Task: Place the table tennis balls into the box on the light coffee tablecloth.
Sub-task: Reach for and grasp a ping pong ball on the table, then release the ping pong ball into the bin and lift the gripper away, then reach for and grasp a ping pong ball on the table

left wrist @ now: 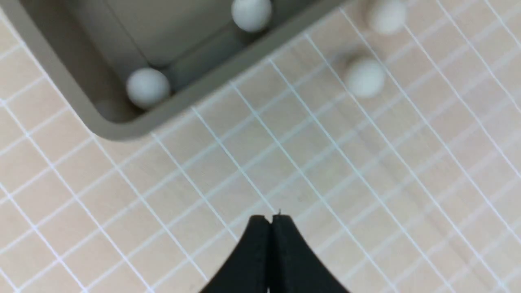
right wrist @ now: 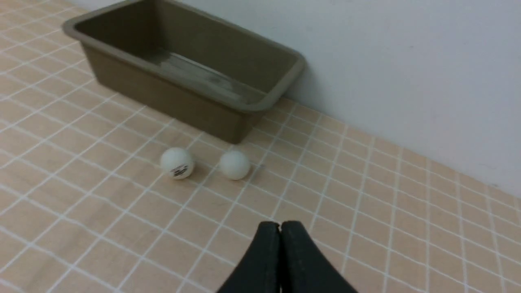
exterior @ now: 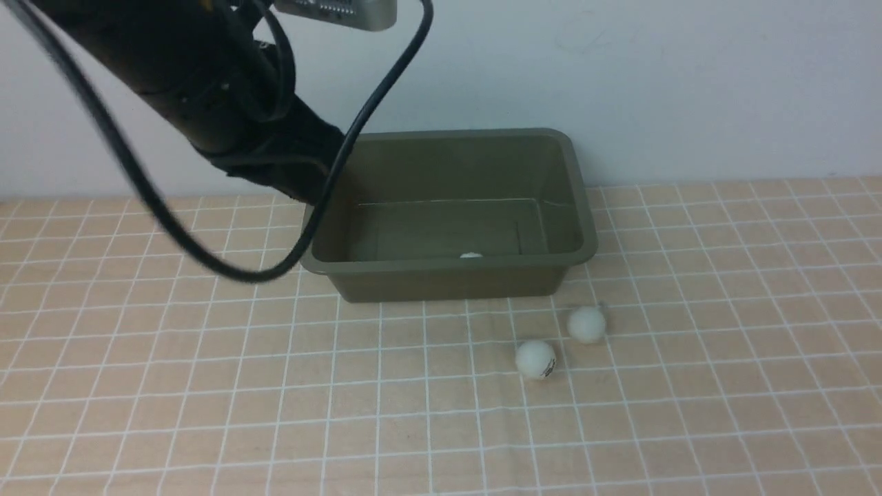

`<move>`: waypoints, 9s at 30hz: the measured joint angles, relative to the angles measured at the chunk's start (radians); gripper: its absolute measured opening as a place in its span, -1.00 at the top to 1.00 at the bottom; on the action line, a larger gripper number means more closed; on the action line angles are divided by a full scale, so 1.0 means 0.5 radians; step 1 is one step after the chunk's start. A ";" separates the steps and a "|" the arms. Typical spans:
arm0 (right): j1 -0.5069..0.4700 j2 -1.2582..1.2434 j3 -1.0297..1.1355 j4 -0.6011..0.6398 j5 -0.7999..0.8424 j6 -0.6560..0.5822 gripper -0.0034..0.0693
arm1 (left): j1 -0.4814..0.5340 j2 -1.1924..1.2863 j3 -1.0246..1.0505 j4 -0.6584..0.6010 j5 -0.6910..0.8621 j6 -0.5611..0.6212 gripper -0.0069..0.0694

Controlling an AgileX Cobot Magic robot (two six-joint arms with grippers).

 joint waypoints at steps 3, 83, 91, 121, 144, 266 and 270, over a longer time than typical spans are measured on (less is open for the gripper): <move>0.000 0.219 -0.005 0.175 -0.002 -0.184 0.96 | -0.052 -0.162 0.243 0.000 -0.161 0.105 1.00; 0.613 3.455 -2.024 -0.398 0.150 0.674 -0.28 | -0.159 -0.681 1.388 -0.224 -1.178 0.239 1.00; 0.613 3.487 -1.897 -0.348 -0.039 0.678 -0.21 | -0.159 -0.681 1.388 -0.224 -1.178 0.239 1.00; 0.616 3.722 -1.699 -0.111 -0.382 0.499 -0.20 | -0.159 -0.681 1.388 -0.224 -1.178 0.240 1.00; 0.367 3.404 -2.051 0.298 0.029 -0.099 -0.10 | -0.159 -0.681 1.388 -0.224 -1.178 0.240 1.00; 1.025 3.611 -1.893 -0.776 0.046 0.785 -0.05 | -0.159 -0.681 1.388 -0.373 -1.123 0.278 1.00; 1.023 3.363 -2.086 -0.812 0.295 0.689 -0.05 | -0.159 -0.681 1.388 -0.373 -1.123 0.278 1.00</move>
